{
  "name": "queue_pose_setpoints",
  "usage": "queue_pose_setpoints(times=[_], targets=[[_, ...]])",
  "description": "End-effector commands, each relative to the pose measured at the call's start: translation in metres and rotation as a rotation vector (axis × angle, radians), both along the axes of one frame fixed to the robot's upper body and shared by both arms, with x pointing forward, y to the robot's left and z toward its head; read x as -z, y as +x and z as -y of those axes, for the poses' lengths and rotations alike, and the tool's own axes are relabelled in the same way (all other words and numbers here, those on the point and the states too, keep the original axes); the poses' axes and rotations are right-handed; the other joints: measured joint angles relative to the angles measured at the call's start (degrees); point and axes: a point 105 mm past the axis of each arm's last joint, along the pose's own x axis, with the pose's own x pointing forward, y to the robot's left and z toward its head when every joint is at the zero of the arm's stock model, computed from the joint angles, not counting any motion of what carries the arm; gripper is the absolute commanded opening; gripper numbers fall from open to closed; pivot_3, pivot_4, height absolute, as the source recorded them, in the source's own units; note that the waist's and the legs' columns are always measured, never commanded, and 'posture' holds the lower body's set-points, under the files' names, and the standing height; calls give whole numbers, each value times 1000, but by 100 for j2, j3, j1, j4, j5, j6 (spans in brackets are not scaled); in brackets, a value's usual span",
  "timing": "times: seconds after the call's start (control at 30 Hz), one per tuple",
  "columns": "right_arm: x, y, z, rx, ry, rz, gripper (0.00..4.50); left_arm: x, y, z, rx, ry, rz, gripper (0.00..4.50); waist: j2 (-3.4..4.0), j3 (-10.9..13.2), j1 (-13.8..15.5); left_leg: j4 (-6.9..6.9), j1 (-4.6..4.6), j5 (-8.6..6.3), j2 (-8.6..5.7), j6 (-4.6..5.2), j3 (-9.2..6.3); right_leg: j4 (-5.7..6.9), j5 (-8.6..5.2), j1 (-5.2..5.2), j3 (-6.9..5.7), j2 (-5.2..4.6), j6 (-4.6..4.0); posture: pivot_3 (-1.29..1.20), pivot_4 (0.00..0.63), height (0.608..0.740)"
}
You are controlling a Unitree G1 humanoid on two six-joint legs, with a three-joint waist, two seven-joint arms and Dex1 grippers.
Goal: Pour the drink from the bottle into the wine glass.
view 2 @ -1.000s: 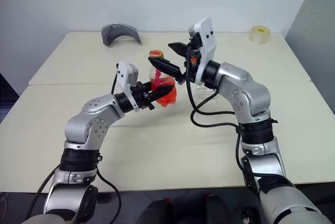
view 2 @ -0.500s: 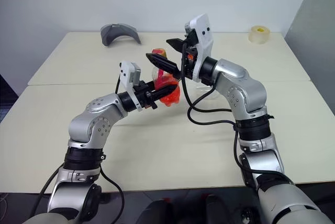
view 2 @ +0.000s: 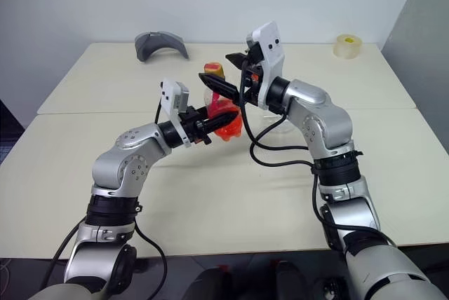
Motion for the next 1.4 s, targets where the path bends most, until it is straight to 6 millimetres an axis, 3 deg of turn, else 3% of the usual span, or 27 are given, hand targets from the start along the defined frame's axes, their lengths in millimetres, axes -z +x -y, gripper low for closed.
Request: queue_pose_setpoints(times=[0.03,0.27,0.53,0.93,1.4], targets=[[-21,-10,14,12,46,55,4500,-18,-7,5,35,-21,71,1653,0,0,1,0,0,0,0,0,0,0,0,0,0,0,0,0,150,740],[-16,-16,33,41,21,39,4500,-19,-6,6,37,-22,73,1653,0,0,3,0,0,0,0,1,0,0,0,1,0,0,0,0,150,740],[3,-7,55,132,-82,39,4500,-20,-5,5,38,-18,79,1653,0,0,4,-1,0,-2,0,3,2,0,0,1,0,0,0,0,150,740],[-14,-27,26,-31,-10,69,4500,-21,-4,3,35,-7,84,1653,0,0,0,0,1,-1,1,2,2,0,0,1,1,1,0,0,150,740],[-22,-15,4,-28,13,105,4500,-21,-4,6,44,-8,84,1653,0,0,0,0,1,0,1,0,1,0,0,0,0,1,0,0,150,740]])
